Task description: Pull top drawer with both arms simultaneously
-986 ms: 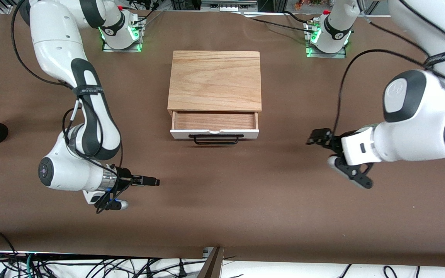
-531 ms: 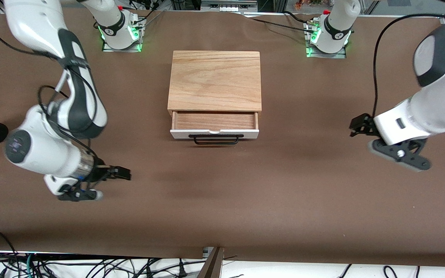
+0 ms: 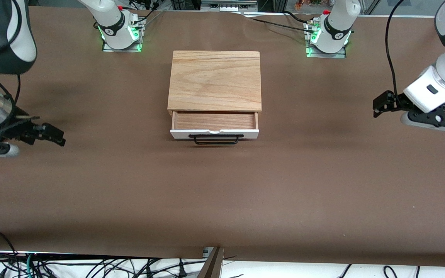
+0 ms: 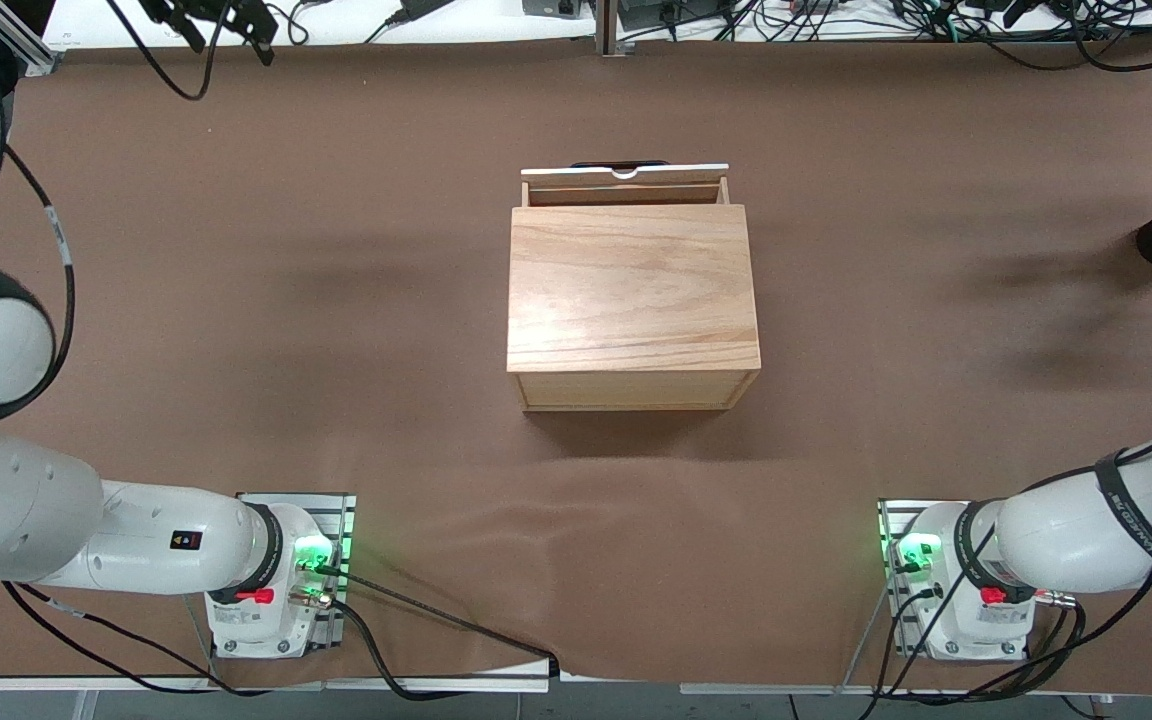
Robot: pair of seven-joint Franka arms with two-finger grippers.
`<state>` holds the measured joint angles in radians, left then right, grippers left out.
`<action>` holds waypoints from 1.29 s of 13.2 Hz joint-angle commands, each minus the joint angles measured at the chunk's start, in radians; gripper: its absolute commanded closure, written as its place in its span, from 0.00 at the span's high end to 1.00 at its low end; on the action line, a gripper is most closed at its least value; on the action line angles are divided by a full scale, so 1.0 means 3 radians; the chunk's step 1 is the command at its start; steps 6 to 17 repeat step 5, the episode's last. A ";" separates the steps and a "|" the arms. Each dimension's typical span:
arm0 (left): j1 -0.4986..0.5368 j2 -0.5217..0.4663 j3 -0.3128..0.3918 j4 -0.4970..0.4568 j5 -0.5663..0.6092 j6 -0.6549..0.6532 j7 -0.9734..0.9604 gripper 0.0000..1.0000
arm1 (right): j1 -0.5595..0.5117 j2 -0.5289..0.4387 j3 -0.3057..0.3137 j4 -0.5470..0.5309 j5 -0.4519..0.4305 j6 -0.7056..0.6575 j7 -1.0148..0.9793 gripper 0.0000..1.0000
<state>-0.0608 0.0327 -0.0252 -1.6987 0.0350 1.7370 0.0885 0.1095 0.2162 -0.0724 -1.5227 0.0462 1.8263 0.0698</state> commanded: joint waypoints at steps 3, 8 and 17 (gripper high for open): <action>0.0049 -0.0206 -0.0044 -0.0305 0.0083 0.0136 -0.0039 1.00 | -0.0130 -0.0123 0.0118 -0.0104 -0.0087 -0.0233 0.0253 1.00; 0.0049 -0.0206 -0.0049 -0.0305 0.0078 0.0096 -0.0044 1.00 | -0.0099 -0.0092 0.0113 0.0008 -0.0098 -0.0289 0.0253 1.00; 0.0049 -0.0206 -0.0049 -0.0305 0.0078 0.0096 -0.0044 1.00 | -0.0099 -0.0092 0.0113 0.0008 -0.0098 -0.0289 0.0253 1.00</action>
